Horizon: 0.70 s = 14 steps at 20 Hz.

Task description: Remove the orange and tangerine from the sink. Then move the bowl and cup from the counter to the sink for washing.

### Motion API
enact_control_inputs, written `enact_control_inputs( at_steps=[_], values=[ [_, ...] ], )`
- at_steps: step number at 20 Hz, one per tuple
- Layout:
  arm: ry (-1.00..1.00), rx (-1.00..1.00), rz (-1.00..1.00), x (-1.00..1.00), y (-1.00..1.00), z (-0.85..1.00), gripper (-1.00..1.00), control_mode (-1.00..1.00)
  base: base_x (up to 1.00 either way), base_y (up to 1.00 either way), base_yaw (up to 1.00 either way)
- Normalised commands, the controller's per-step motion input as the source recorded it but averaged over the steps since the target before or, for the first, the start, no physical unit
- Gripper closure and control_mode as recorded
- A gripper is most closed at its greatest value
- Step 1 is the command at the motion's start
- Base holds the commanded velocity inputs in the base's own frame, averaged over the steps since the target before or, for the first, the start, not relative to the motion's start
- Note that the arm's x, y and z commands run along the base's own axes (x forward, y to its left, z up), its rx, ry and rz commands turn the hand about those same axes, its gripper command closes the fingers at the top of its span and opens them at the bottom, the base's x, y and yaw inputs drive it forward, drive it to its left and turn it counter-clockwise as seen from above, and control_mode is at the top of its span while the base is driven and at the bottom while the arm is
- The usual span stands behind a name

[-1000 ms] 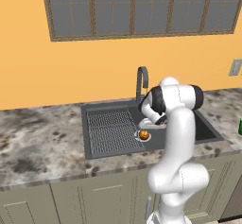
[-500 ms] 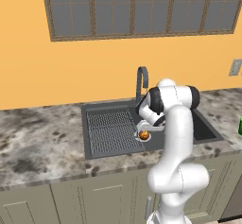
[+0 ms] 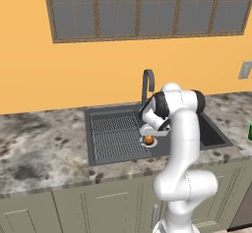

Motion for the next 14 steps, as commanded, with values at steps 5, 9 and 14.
enact_control_inputs(
  at_steps=[5, 9, 14],
  values=[
    [0.04, 0.00, 0.00, -0.02, 0.00, -0.10, -1.00, -1.00, 0.00, 0.00, 0.00],
    [0.02, 0.00, 0.00, -0.09, 0.00, -0.09, -1.00, -1.00, 0.00, 0.00, 0.00],
    [0.03, 0.00, 0.00, -0.12, 0.00, -0.08, -1.00, -1.00, 0.00, 0.00, 0.00]
  ],
)
